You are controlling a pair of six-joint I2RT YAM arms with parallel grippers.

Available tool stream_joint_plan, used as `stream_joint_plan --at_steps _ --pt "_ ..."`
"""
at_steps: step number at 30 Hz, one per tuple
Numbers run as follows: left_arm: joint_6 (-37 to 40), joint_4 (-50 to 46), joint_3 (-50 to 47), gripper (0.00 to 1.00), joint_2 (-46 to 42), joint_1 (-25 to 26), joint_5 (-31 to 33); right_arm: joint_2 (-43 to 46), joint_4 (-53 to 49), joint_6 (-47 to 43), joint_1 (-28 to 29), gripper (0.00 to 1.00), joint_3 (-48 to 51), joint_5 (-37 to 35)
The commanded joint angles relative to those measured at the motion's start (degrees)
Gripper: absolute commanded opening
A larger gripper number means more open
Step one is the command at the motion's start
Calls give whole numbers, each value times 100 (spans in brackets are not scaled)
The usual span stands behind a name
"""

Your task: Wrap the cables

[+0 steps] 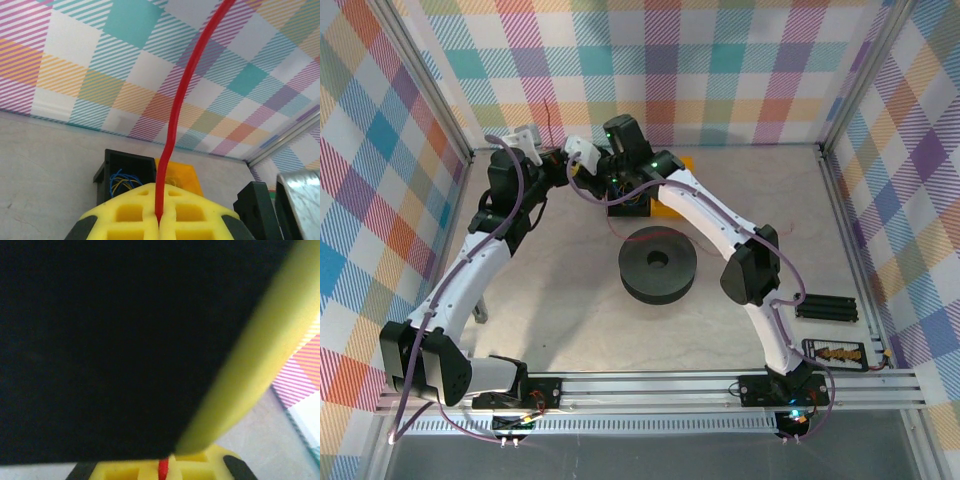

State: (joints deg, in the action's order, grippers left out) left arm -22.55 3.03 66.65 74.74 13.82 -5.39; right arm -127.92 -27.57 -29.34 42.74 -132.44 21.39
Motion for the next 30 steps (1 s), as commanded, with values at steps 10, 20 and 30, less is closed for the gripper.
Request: stream_joint_plan --at_steps 10,20,30 --pt "557 -1172 192 60 -819 -49 535 -75 191 -704 -100 0 -150 -103" --pt "300 -3091 -920 100 -2507 -108 -206 -129 120 -1865 -91 0 -159 3" --pt "-672 -2414 -2264 100 -2120 934 -45 58 5 -2378 -143 0 -151 -214"
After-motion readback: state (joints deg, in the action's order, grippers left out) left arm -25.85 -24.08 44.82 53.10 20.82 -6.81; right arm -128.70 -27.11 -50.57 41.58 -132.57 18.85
